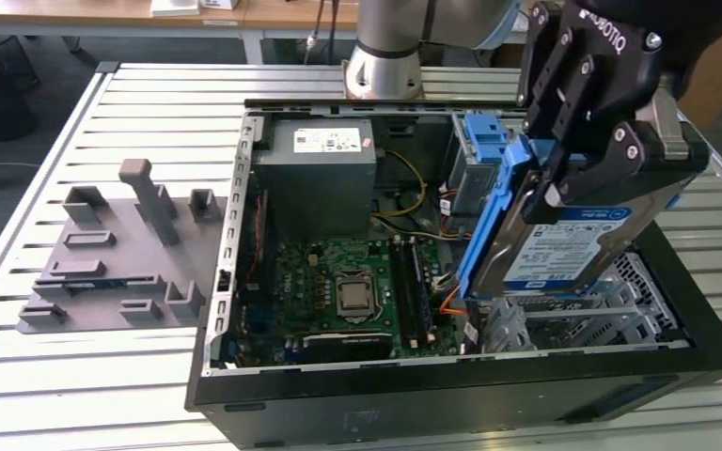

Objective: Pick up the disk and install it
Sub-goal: 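Insert the disk into the insertion slot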

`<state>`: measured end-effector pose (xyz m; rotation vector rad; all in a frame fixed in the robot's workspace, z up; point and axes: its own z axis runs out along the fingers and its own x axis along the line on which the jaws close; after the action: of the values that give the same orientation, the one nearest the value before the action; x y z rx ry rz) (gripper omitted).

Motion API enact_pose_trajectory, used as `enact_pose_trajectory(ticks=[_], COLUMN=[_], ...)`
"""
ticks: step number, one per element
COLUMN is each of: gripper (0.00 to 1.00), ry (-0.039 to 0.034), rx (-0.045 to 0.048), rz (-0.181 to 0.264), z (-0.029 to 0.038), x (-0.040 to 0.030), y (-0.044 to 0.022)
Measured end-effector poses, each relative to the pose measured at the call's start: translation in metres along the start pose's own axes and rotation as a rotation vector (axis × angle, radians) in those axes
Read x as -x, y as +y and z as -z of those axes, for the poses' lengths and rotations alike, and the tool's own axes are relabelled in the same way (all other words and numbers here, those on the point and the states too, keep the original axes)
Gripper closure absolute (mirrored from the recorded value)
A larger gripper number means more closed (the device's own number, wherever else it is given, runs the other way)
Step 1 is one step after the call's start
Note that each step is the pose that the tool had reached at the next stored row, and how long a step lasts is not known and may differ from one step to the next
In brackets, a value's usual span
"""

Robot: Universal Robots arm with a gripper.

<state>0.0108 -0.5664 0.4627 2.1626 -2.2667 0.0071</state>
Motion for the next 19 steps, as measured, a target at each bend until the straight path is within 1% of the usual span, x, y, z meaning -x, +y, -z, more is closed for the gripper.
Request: enact_pose_trajectory(ticks=[5, 11, 19], gripper=[0.64, 0.64, 0.64], ry=[0.0000, 0.0001, 0.0000], rx=[0.0000, 0.0000, 0.0000], rz=[0.000, 0.000, 0.000], z=[-0.0026, -0.0053, -0.0058], x=[0.0006, 0.0012, 0.0013], y=[-0.0129, -0.0243, -0.0264])
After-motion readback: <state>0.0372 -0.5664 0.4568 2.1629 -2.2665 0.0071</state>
